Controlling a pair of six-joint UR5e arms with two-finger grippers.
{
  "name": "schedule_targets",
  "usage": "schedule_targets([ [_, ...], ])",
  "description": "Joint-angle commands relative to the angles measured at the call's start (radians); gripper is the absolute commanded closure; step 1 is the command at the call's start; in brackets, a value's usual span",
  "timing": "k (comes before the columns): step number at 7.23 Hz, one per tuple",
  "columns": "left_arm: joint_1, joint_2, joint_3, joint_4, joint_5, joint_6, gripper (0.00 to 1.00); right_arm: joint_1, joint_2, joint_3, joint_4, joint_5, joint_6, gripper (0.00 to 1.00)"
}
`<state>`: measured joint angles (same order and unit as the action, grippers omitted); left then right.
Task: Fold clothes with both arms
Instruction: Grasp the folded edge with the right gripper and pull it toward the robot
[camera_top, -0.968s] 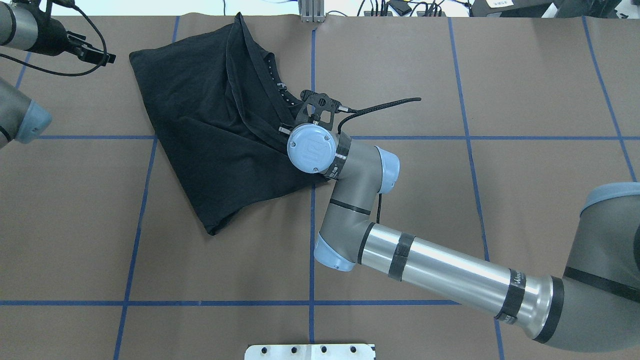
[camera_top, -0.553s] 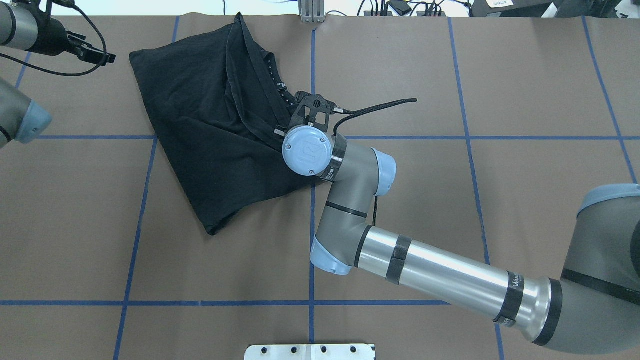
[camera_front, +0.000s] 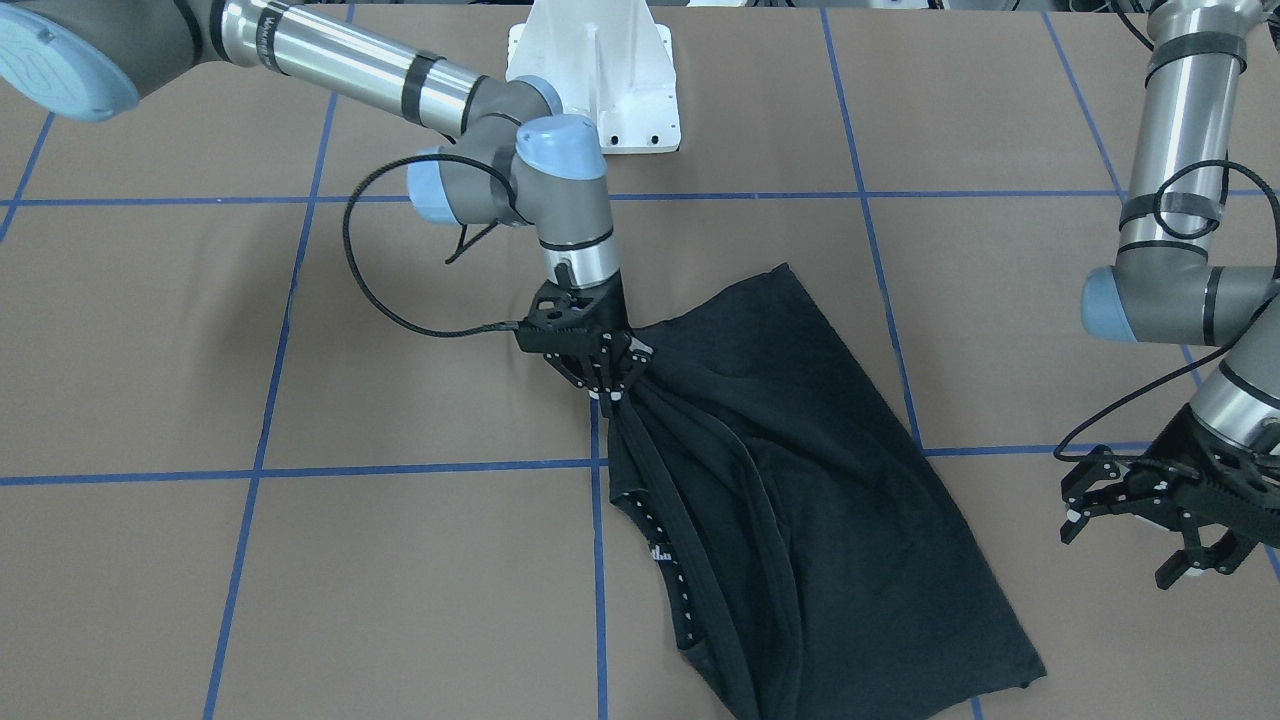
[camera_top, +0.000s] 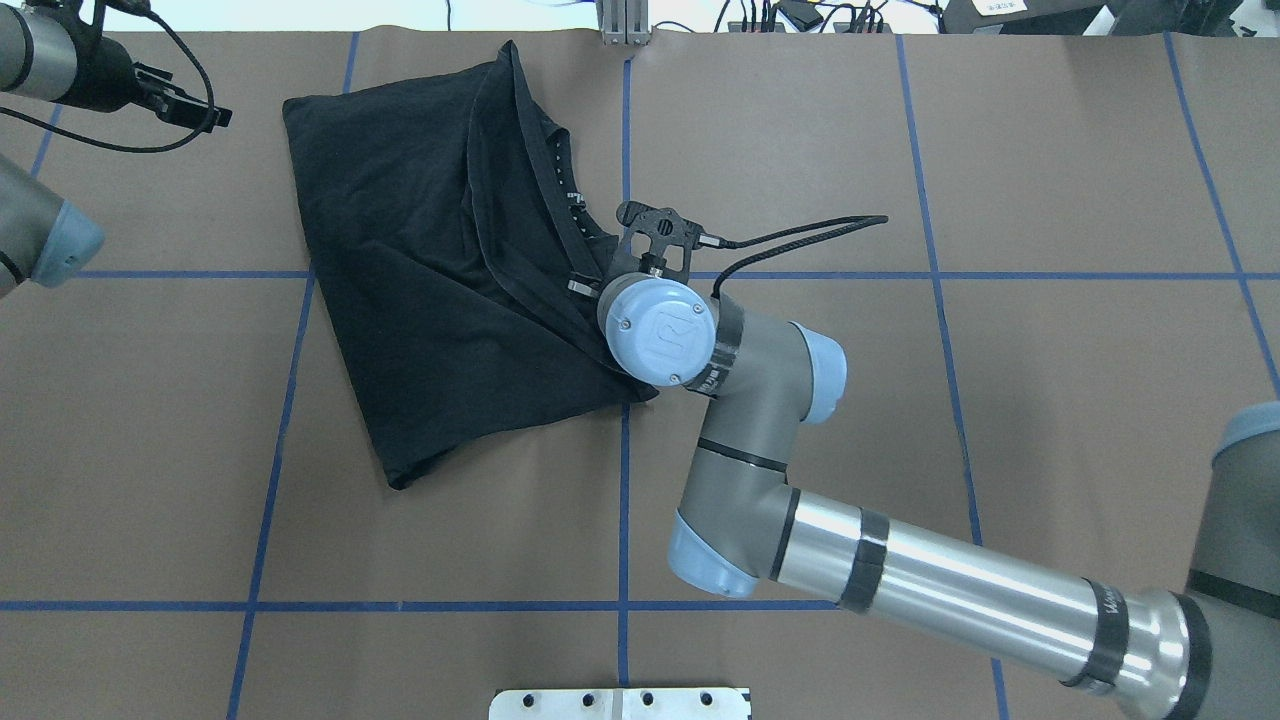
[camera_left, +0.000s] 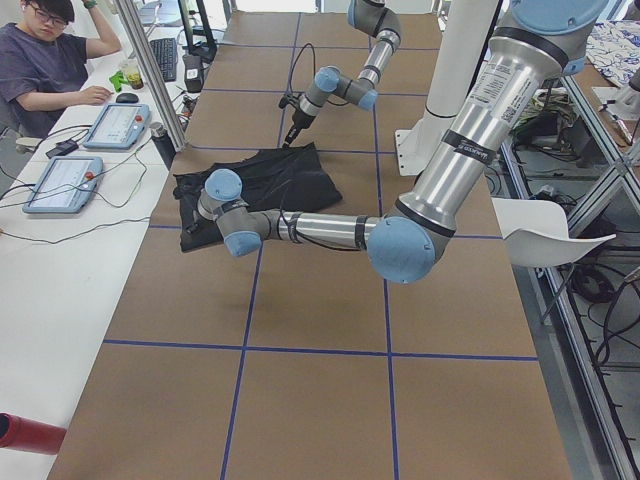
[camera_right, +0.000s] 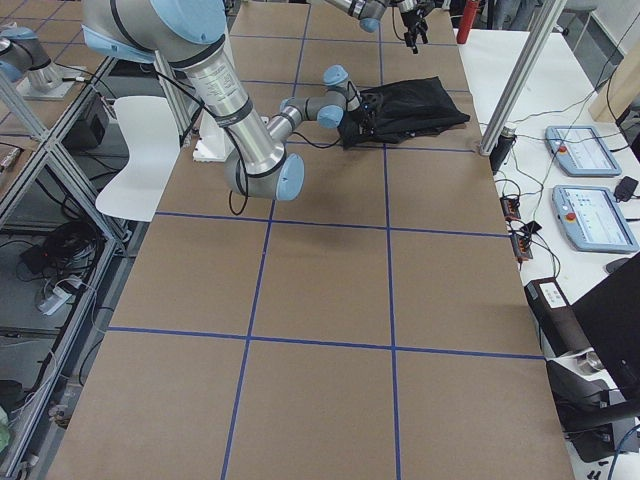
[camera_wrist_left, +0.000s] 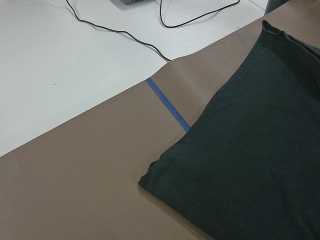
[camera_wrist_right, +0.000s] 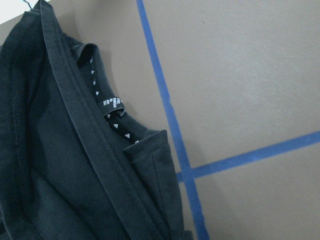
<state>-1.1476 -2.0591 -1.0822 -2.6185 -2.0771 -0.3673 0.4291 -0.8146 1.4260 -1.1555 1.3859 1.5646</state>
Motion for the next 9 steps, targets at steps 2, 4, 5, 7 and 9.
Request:
schedule_targets([
  [2, 0.0, -0.001, -0.004, 0.0, 0.0, -0.012, 0.0, -0.139, -0.253, 0.322, -0.07, -0.112, 0.011, 1.0],
  [4, 0.0, -0.001, -0.004, 0.0, 0.0, -0.012, 0.0, -0.194, -0.262, 0.329, -0.073, -0.166, 0.017, 1.0],
  [5, 0.0, -0.001, -0.004, 0.0, 0.0, -0.012, 0.0, -0.193, -0.262, 0.332, -0.073, -0.166, 0.017, 1.0],
  [7, 0.0, -0.003, -0.004, 0.0, 0.0, -0.012, 0.0, -0.144, -0.245, 0.381, -0.155, -0.137, -0.021, 0.0],
  [9, 0.0, -0.003, -0.004, 0.0, 0.0, -0.013, 0.0, -0.043, -0.12, 0.415, -0.393, -0.023, -0.098, 0.0],
])
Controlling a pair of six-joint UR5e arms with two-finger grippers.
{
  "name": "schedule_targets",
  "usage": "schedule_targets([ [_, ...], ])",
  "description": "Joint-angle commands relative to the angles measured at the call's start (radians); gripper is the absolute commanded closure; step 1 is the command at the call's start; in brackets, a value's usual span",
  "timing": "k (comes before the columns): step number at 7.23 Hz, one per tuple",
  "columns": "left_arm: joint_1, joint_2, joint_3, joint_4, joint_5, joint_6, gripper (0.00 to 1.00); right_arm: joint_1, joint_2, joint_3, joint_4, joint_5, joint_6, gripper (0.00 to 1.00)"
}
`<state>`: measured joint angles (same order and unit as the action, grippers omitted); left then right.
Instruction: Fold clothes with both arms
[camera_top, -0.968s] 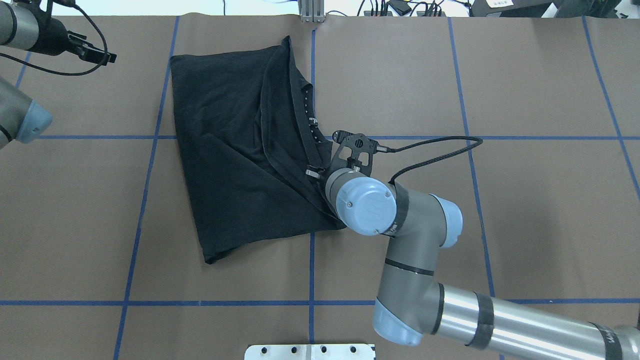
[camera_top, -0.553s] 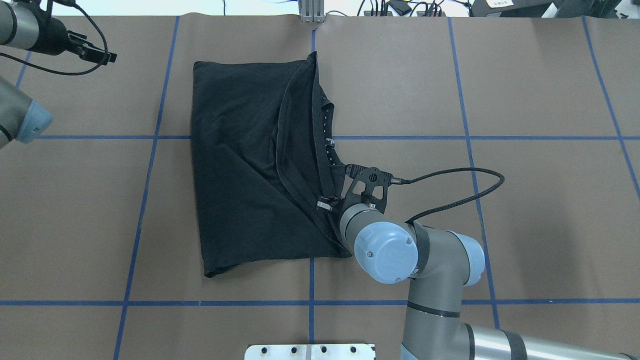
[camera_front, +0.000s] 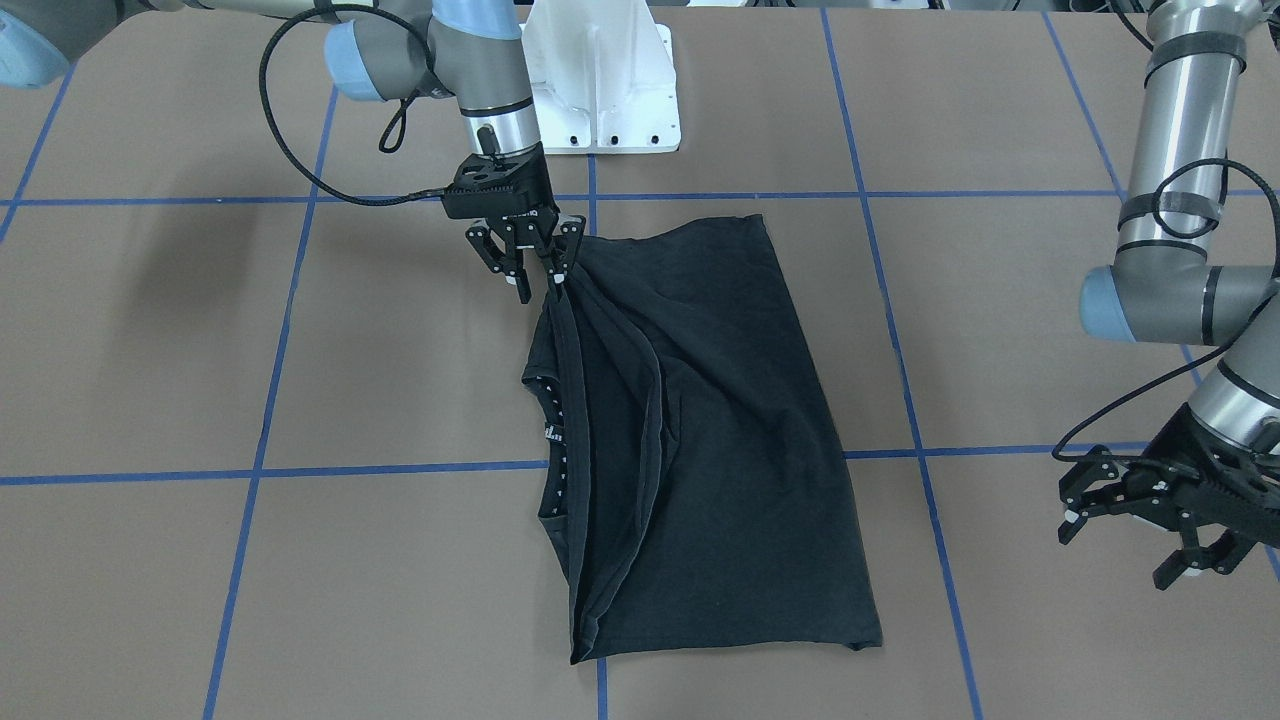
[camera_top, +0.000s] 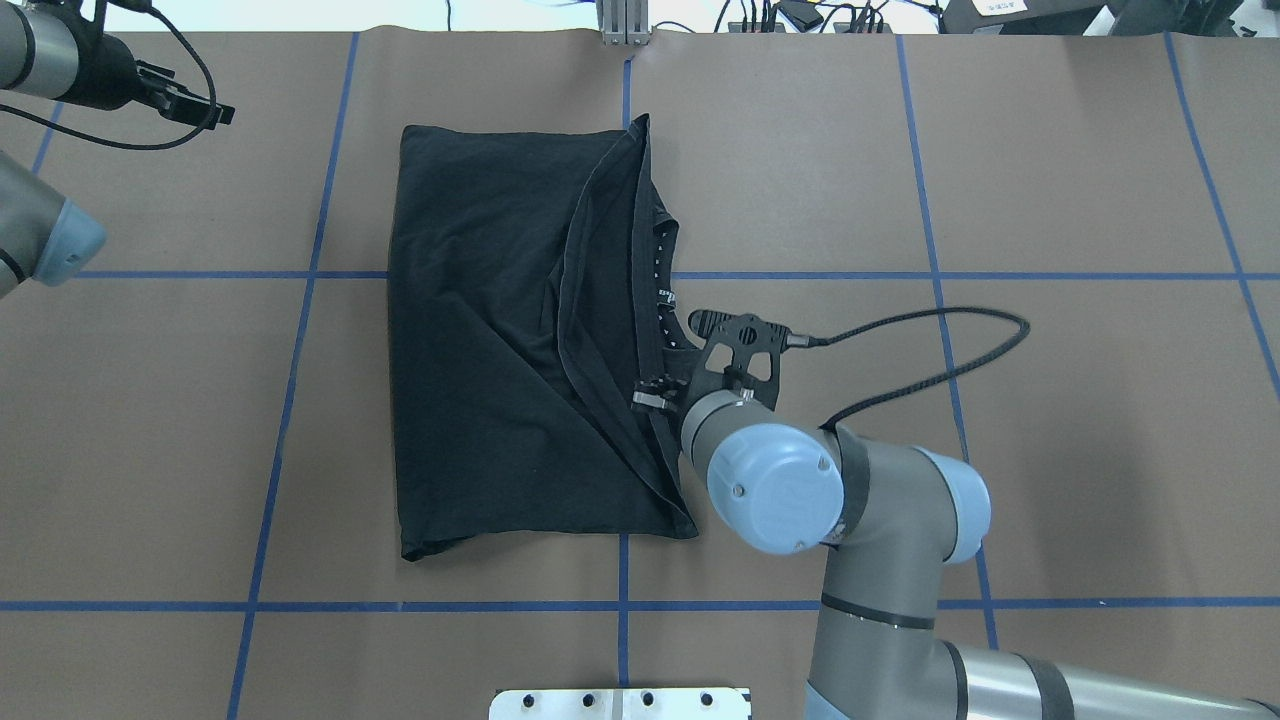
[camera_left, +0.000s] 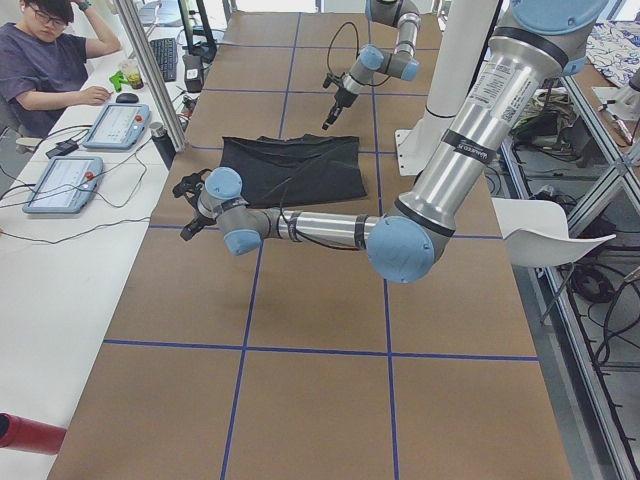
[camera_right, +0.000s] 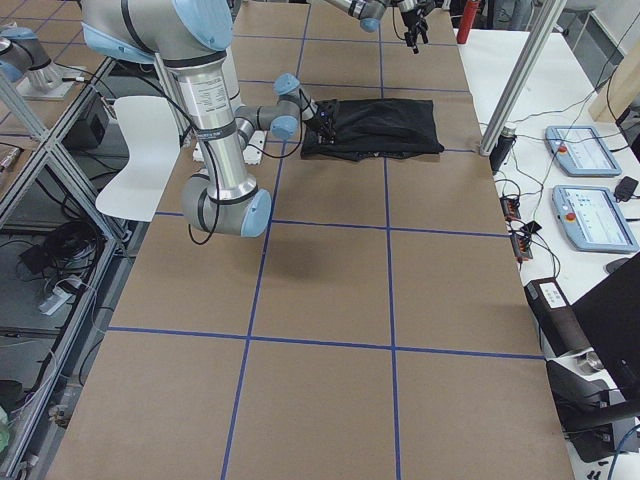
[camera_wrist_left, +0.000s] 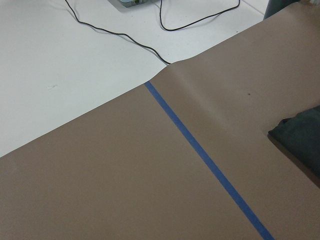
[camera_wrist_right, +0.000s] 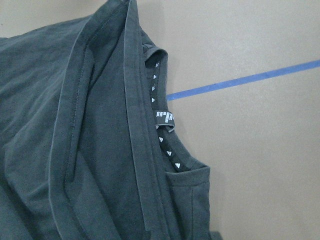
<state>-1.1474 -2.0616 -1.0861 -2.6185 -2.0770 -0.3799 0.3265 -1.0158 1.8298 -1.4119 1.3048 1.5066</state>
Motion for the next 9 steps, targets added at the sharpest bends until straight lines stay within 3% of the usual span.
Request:
schedule_targets([
  [1, 0.0, 0.0, 0.0, 0.0, 0.0, -0.001, 0.0, 0.074, 0.179, -0.057, -0.188, 0.059, -0.074, 0.0],
  [3, 0.0, 0.0, 0.0, -0.002, -0.002, -0.001, 0.0, 0.094, 0.401, -0.379, -0.174, 0.059, -0.077, 0.0],
  [4, 0.0, 0.0, 0.0, -0.002, -0.002, -0.001, 0.0, 0.094, 0.446, -0.493, -0.165, 0.059, -0.109, 0.01],
  [5, 0.0, 0.001, 0.0, -0.002, 0.0, -0.001, 0.0, 0.092, 0.445, -0.533, -0.13, 0.057, -0.176, 0.04],
  [7, 0.002, 0.001, 0.0, -0.002, -0.002, -0.001, 0.0, 0.066, 0.448, -0.572, -0.122, 0.057, -0.186, 0.28],
  [9, 0.002, 0.001, 0.0, -0.002, -0.002, -0.001, 0.0, 0.057, 0.477, -0.615, -0.122, 0.057, -0.183, 0.4],
])
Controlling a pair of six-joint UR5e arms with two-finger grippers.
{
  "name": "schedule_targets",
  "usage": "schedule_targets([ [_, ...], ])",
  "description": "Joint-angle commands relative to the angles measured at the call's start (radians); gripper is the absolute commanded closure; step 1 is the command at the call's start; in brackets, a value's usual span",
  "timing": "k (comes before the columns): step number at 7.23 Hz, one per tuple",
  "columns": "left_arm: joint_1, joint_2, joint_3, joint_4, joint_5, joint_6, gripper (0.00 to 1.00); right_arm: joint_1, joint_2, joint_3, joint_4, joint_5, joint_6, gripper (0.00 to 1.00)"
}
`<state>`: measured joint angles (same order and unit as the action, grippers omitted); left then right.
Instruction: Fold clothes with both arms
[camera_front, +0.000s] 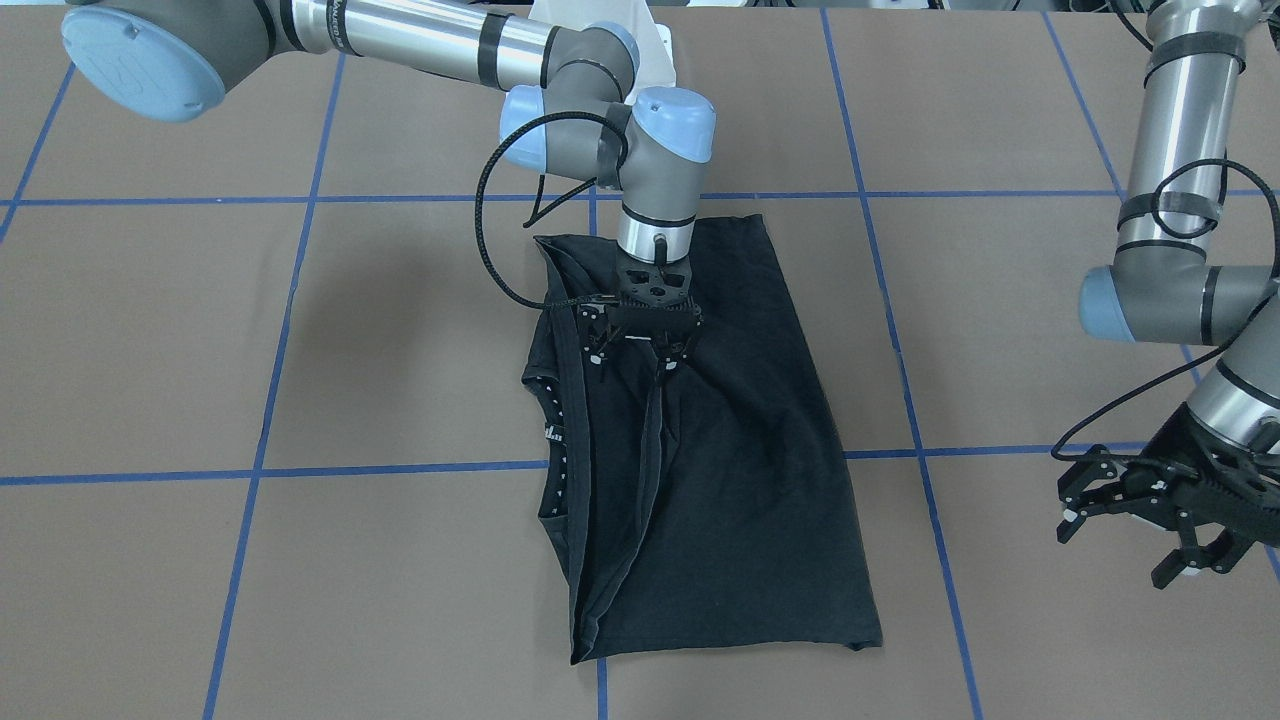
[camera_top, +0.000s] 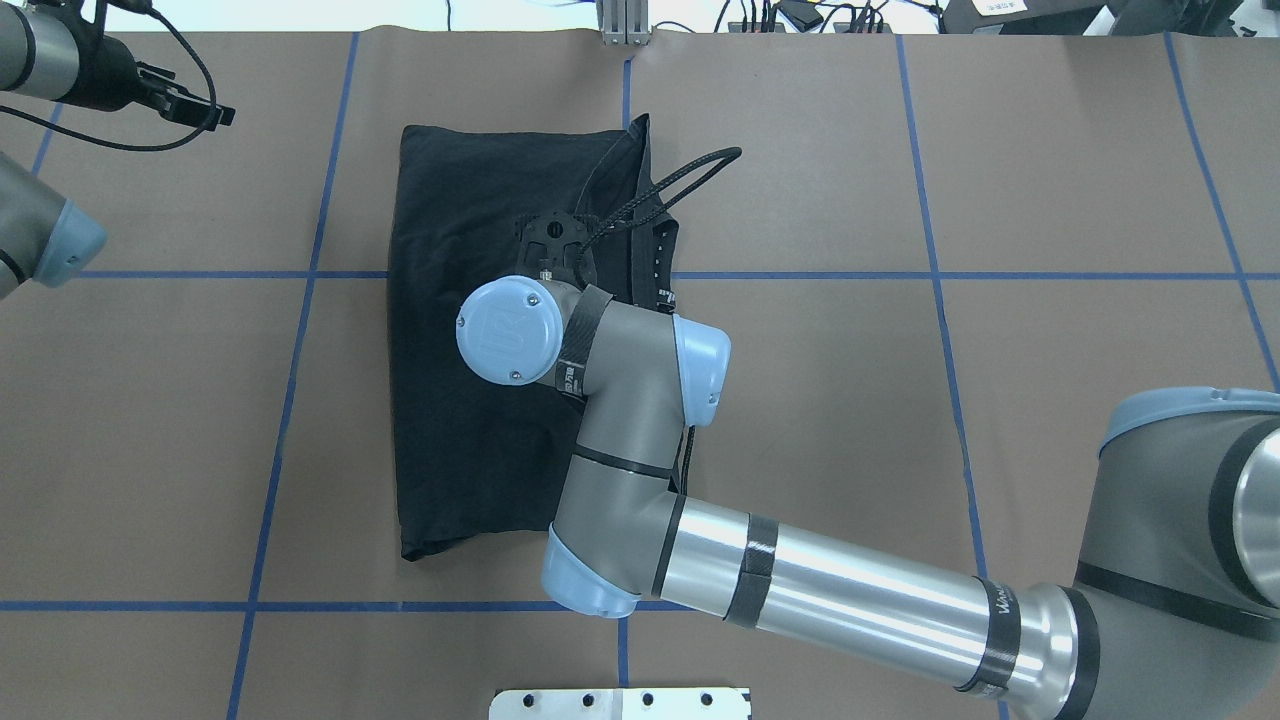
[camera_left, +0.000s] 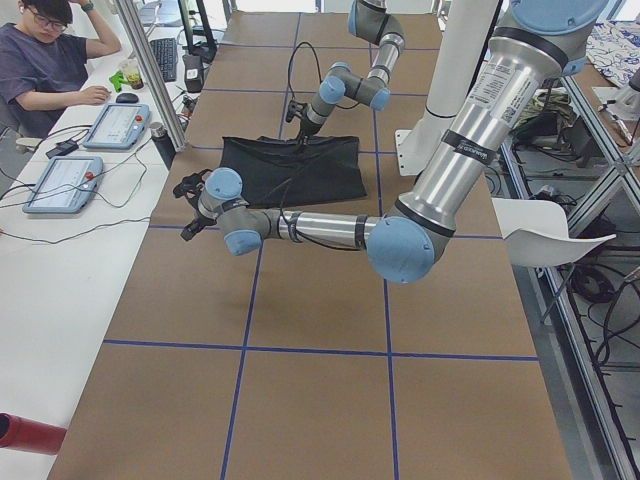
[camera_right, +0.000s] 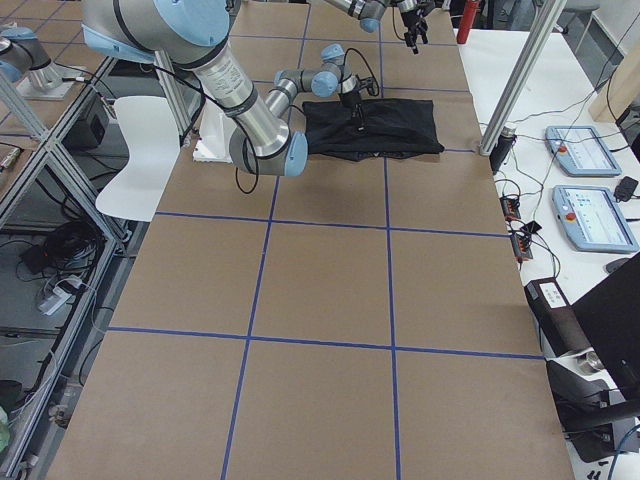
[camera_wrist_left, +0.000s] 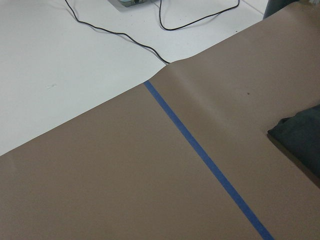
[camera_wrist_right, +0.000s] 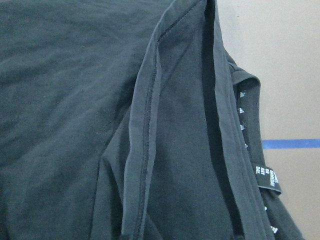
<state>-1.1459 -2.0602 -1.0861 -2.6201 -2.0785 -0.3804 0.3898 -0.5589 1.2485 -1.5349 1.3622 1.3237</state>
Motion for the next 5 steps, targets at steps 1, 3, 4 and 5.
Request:
schedule_targets([
  [1, 0.002, 0.0, 0.002, 0.0, 0.0, 0.0, 0.0, -0.006, 0.048, -0.062, 0.001, 0.0, 0.005, 0.4],
  [3, 0.002, 0.0, 0.003, 0.0, 0.001, 0.0, 0.0, -0.012, 0.056, -0.066, 0.002, 0.0, 0.012, 0.41],
  [4, 0.002, 0.0, 0.003, 0.0, 0.001, 0.0, 0.0, -0.014, 0.059, -0.066, 0.002, 0.0, 0.014, 0.43],
  [5, 0.002, 0.0, 0.005, 0.0, 0.001, 0.0, 0.0, -0.017, 0.059, -0.075, 0.002, 0.0, 0.012, 0.46],
])
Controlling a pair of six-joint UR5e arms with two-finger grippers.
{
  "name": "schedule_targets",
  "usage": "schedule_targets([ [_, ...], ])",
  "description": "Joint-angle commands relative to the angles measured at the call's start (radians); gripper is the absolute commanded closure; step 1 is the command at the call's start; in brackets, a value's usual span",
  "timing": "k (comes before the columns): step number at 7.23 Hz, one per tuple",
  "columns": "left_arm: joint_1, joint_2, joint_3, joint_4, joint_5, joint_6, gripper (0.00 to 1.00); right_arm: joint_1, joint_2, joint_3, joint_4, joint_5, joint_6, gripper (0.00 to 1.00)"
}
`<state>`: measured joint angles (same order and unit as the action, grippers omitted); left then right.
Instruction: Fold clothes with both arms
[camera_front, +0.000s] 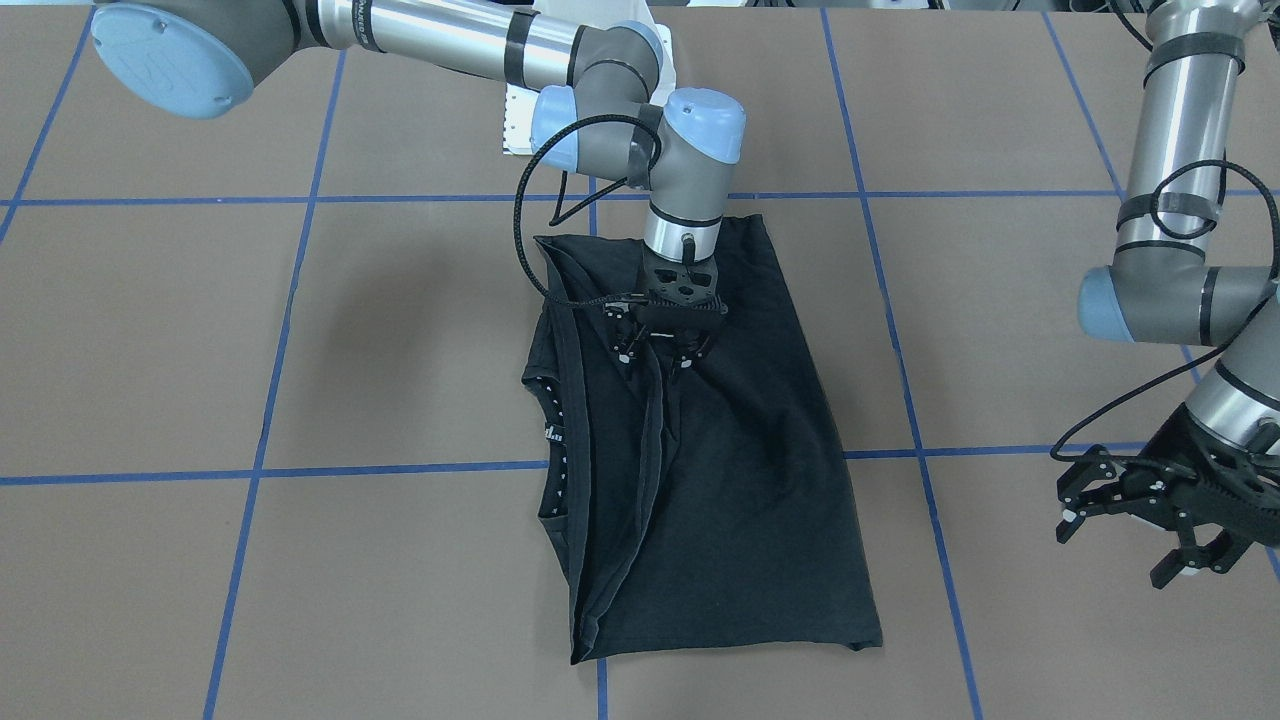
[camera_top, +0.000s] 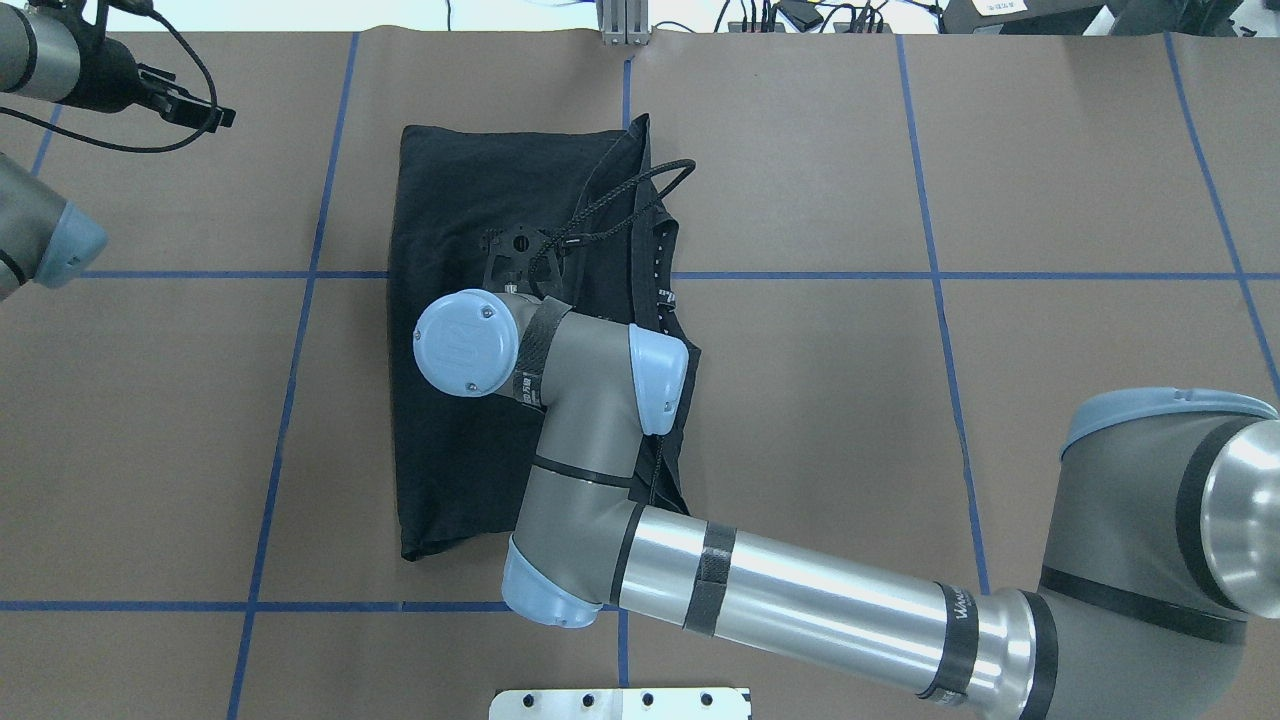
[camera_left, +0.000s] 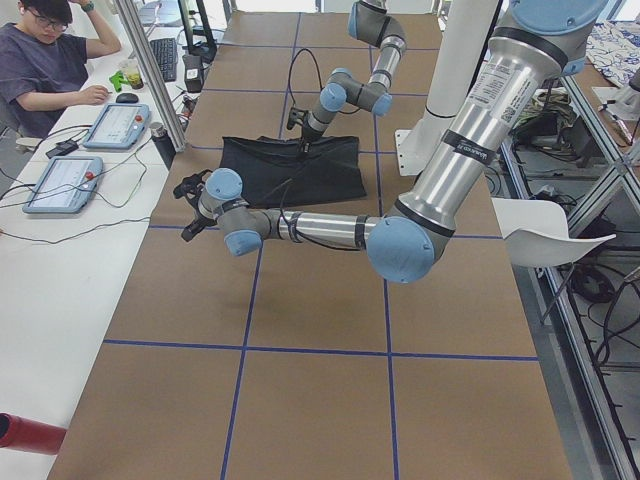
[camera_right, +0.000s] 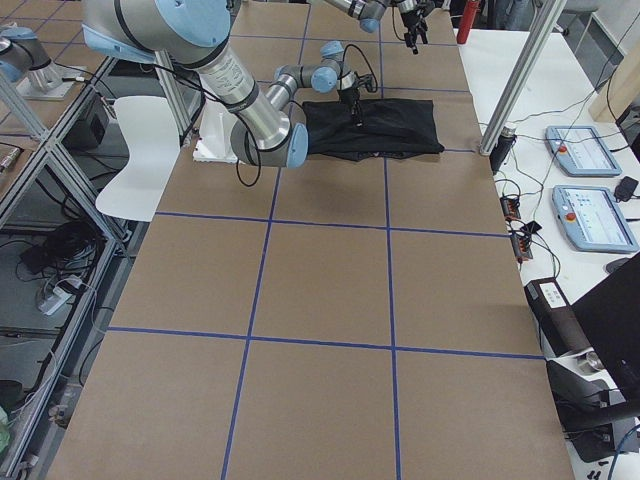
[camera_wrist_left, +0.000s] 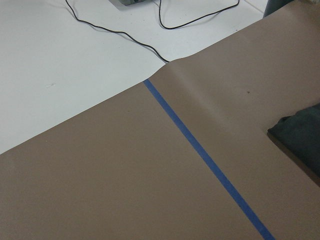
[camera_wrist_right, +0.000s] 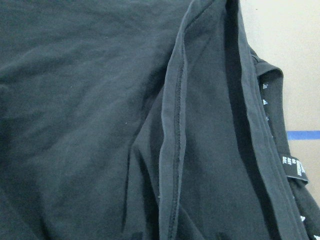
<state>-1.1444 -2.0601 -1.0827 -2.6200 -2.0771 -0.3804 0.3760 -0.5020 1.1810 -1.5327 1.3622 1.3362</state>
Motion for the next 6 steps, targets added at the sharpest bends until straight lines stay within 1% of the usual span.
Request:
schedule_targets([
  [1, 0.0, 0.0, 0.001, 0.0, -0.001, 0.0, 0.0, -0.008, 0.002, -0.012, 0.0, 0.0, 0.001, 0.51],
  [3, 0.0, 0.0, 0.001, 0.0, 0.0, 0.0, 0.0, -0.014, 0.002, -0.017, 0.002, 0.0, 0.001, 0.57],
  [4, 0.0, 0.0, 0.001, 0.0, 0.0, 0.0, 0.0, -0.012, 0.002, -0.017, 0.0, 0.0, 0.0, 0.68],
  [5, 0.0, 0.0, 0.001, 0.0, 0.0, 0.0, 0.0, -0.012, 0.002, -0.017, 0.002, 0.002, 0.0, 0.93],
  [6, 0.002, 0.0, 0.001, 0.0, 0.0, 0.0, 0.0, -0.012, 0.002, -0.015, 0.0, 0.002, -0.005, 1.0],
])
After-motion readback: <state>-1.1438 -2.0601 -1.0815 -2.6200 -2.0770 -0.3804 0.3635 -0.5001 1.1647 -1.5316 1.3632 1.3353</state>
